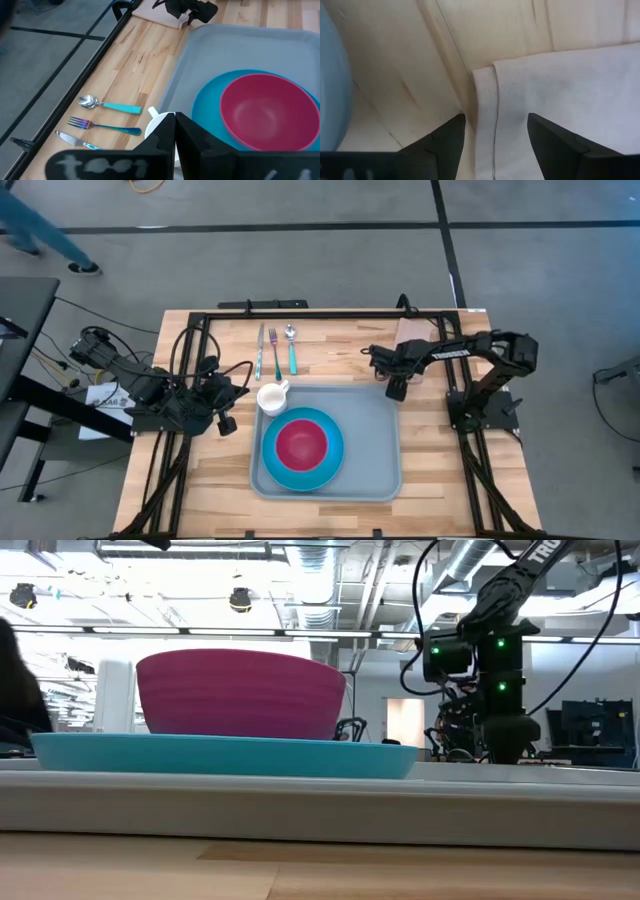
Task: Set up tray
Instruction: Put the gray napkin on the gray serving tray to the right of the blue plate
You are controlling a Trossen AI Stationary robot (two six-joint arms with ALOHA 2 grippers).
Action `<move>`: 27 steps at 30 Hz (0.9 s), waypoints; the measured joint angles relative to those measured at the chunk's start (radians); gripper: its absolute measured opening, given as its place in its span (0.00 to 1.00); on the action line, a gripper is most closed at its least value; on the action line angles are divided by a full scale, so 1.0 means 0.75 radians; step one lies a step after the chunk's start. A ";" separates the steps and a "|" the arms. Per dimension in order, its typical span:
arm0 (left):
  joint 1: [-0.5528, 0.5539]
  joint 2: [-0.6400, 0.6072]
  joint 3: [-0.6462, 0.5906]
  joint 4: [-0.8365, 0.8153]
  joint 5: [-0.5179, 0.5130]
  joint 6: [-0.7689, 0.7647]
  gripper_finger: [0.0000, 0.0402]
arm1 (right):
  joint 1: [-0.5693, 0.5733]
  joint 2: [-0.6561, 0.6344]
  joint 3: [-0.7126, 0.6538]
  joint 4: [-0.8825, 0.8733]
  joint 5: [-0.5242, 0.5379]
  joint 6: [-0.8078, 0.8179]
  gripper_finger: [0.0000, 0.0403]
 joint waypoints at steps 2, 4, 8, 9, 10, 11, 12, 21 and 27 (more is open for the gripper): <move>0.000 0.000 0.000 -0.001 0.001 0.000 0.00 | -0.042 -0.001 0.000 0.003 -0.066 -0.053 0.50; 0.000 0.000 0.000 -0.001 0.001 0.000 0.00 | -0.078 -0.005 0.001 0.007 -0.128 -0.094 0.49; 0.000 0.000 0.000 -0.002 0.001 0.000 0.00 | -0.145 -0.016 0.019 0.003 -0.195 -0.141 0.47; 0.001 0.000 0.000 -0.003 0.001 0.000 0.00 | -0.161 -0.017 0.024 0.003 -0.221 -0.158 0.46; 0.000 0.000 0.000 -0.003 0.001 0.000 0.00 | -0.179 -0.025 0.026 0.006 -0.242 -0.173 0.46; 0.000 0.000 0.000 -0.004 0.001 0.000 0.00 | -0.196 -0.031 0.028 0.013 -0.256 -0.187 0.46; 0.000 0.000 0.000 -0.004 0.001 0.000 0.00 | -0.211 -0.034 0.029 0.025 -0.257 -0.193 0.46; 0.001 0.000 0.000 -0.007 0.004 0.000 0.00 | -0.278 -0.035 0.032 0.073 -0.246 -0.189 0.45; 0.000 0.000 0.000 -0.007 0.004 0.000 0.00 | -0.277 -0.035 0.029 0.118 -0.225 -0.193 0.39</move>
